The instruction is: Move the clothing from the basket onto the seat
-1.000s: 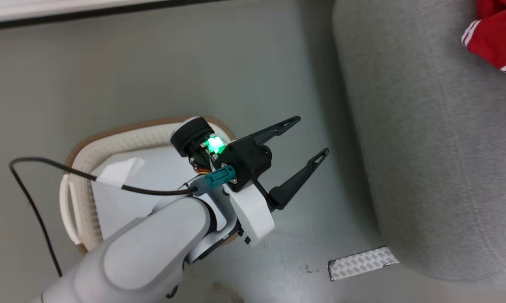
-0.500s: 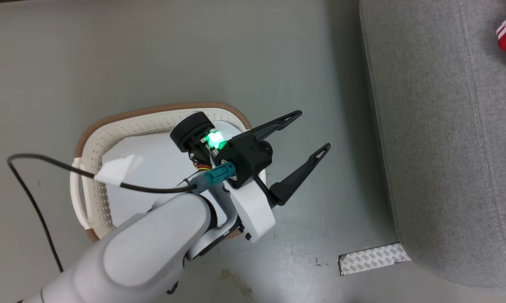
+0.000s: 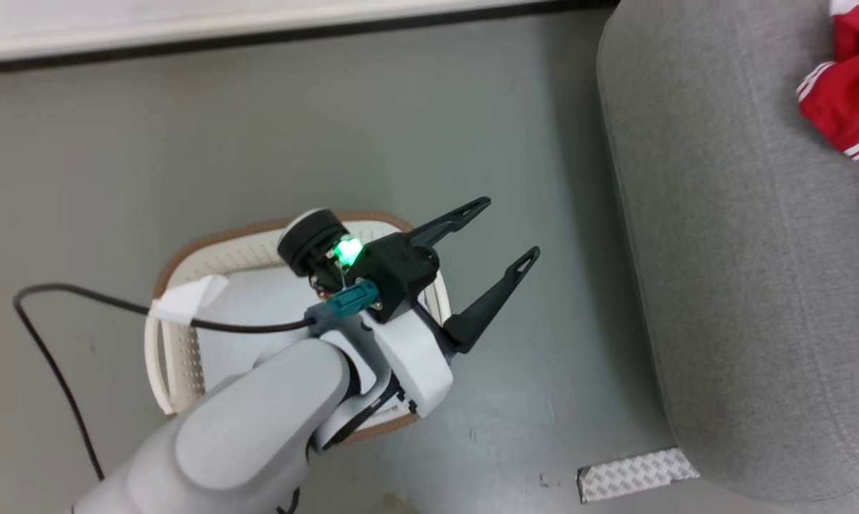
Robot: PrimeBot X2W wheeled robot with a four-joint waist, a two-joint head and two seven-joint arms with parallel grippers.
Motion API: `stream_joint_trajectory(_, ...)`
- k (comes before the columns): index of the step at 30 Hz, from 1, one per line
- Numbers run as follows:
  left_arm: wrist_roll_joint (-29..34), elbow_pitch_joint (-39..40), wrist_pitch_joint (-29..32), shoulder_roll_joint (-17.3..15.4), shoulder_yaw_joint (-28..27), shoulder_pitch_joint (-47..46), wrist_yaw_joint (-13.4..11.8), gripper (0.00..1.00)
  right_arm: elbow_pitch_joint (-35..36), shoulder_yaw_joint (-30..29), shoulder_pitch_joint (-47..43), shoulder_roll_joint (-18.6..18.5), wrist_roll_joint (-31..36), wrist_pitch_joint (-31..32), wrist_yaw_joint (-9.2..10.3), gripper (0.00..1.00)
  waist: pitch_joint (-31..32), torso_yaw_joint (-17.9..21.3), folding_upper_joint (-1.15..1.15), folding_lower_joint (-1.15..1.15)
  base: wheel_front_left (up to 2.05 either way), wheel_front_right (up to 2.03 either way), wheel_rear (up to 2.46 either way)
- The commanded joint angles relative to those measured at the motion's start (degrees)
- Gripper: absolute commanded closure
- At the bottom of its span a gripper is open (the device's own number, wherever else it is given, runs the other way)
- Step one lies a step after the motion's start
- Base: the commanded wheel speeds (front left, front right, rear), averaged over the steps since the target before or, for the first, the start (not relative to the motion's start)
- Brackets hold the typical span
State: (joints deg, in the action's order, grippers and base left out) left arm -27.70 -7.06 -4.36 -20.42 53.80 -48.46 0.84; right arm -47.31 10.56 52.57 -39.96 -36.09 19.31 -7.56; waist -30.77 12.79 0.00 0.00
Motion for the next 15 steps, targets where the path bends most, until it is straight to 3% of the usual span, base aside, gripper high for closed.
stream_joint_trajectory(1,-0.87,-0.63,-0.97,-0.31,-0.41,1.64,-0.4,0.0,1.46,1.06,-1.4,-1.93,-1.06,1.92,0.15,0.0,2.99,0.44,0.0,0.0,0.0,0.0,0.0)
stream_joint_trajectory(7,-2.98,-1.73,-3.01,-0.72,-1.19,4.97,-1.54,0.0,6.78,3.12,-3.21,-5.26,-0.49,5.12,0.15,0.0,8.79,0.87,0.0,0.0,0.0,0.0,0.0)
stream_joint_trajectory(15,-5.14,-2.77,-5.41,-0.01,-1.8,8.79,-2.74,0.0,15.27,4.24,-6.31,-5.55,-1.11,5.77,0.15,0.0,16.23,0.55,0.0,0.0,0.0,0.0,0.0)
